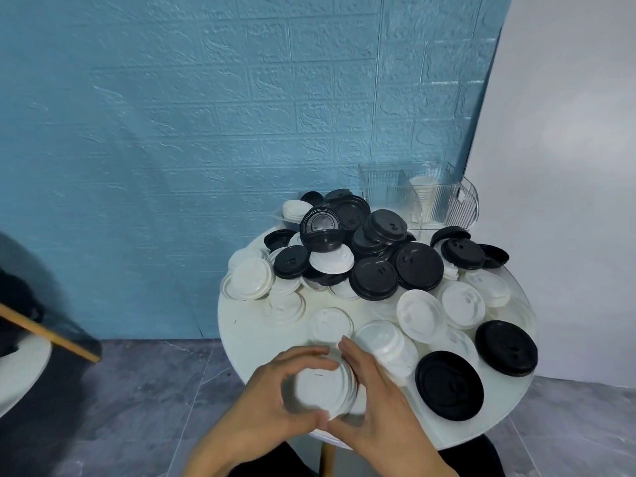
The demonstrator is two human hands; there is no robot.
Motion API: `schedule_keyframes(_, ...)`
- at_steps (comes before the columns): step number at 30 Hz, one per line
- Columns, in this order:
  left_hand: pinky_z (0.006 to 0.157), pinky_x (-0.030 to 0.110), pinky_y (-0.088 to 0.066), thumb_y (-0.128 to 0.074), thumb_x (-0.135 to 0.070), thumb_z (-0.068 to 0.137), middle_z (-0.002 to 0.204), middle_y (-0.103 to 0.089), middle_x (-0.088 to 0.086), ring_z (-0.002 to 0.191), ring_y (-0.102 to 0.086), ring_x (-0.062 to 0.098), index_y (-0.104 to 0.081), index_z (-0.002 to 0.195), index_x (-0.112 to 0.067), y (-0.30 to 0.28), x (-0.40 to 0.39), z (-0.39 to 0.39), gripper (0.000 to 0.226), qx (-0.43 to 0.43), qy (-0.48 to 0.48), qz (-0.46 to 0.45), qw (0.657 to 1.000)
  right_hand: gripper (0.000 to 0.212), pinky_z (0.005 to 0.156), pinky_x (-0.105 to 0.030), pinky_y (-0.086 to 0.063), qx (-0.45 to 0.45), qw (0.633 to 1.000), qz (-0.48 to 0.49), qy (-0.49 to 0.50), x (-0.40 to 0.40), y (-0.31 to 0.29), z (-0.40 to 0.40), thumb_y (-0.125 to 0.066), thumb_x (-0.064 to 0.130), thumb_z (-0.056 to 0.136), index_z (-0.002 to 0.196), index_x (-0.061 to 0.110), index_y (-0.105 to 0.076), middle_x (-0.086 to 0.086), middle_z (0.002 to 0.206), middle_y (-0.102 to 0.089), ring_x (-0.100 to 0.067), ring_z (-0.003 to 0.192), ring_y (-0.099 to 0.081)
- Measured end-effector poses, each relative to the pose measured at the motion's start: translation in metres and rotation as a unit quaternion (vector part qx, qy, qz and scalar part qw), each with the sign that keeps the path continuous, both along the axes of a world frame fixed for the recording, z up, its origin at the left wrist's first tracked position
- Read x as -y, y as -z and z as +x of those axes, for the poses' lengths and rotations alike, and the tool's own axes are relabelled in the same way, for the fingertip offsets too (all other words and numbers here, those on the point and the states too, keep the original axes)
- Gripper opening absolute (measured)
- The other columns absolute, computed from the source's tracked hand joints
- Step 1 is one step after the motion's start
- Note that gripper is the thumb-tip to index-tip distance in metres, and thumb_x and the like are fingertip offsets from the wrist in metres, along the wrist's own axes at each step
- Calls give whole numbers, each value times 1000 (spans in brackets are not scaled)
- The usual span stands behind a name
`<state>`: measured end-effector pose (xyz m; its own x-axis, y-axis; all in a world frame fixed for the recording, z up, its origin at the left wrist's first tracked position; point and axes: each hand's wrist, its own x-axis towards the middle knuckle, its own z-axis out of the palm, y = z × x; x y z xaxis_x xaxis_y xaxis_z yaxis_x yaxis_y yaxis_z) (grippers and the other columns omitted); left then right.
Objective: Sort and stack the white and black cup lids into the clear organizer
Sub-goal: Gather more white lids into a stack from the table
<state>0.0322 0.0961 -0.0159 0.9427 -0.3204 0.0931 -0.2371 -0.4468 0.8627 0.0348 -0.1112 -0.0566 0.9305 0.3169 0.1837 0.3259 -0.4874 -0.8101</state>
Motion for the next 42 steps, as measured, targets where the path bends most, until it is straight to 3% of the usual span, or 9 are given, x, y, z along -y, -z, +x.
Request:
schedule_keyframes(7,114,30,-42,-82,-26,68,136,-62,-25,132,-54,0,-63,124,-50,-1,6,6,64,-35,-18,9,999,97,99,-6,-37,6,1000,-22,-5,0,-1,0,-74,56,68,145,58,-14,41,145,-26,18,130,-37)
schedule_keyframes(16,118,24,-34,-79,-23,70,139,-57,-31,137,-48,-4,-69,120,-50,7,11,16,58,-6,12,30,999,93,98,-8,-39,19,1000,-18,-7,-2,-4,-3,-76,48,72,148,49,-22,37,146,-30,17,130,-39)
schedule_keyframes(21,117,27,-37,-84,-32,73,140,-52,-27,137,-48,-1,-62,123,-47,11,6,15,56,-18,26,30,999,84,103,-16,-42,31,999,-22,2,-5,-5,-4,-72,60,74,146,47,-31,32,145,-38,12,134,-39)
schedule_keyframes(24,113,36,-42,-86,-41,75,140,-60,-18,134,-54,3,-58,122,-37,5,0,21,54,-59,11,-77,995,83,105,-12,-36,28,998,-58,-1,-6,-7,-4,-60,71,72,142,57,-18,39,147,-24,19,134,-28)
schedule_keyframes(26,108,35,-43,-81,-44,79,134,-65,-14,129,-57,6,-61,119,-31,1,3,31,47,-16,-51,-126,991,83,107,-9,-30,24,997,-70,0,-6,-7,-3,-63,69,75,144,53,-20,37,149,-22,19,137,-24)
schedule_keyframes(28,104,31,-44,-79,-33,88,126,-66,-17,123,-59,5,-66,112,-34,0,11,46,28,51,-95,-94,990,84,108,-6,-27,26,997,-71,2,-6,-7,-4,-70,61,79,149,45,-26,34,152,-23,17,140,-22)
schedule_keyframes(31,108,26,-40,-75,-19,93,123,-60,-25,126,-53,-1,-67,111,-49,1,23,68,36,97,-85,10,992,85,110,-6,-26,29,997,-73,-1,-6,-9,-5,-71,58,81,151,43,-26,34,153,-20,17,142,-18)
schedule_keyframes(39,120,32,-32,-75,-48,91,149,-51,-16,140,-43,5,-68,125,-48,10,25,96,35,49,-31,180,982,82,104,-2,-26,31,998,-59,-3,-6,-14,-7,-69,54,78,149,44,-30,39,149,-19,21,138,-20)
schedule_keyframes(42,115,19,-32,-84,-46,83,145,-57,-12,137,-48,5,-71,127,-39,6,24,102,47,54,-23,198,978,82,104,-4,-29,30,998,-61,6,-7,-13,-7,-70,56,76,147,45,-33,38,149,-23,21,138,-22)
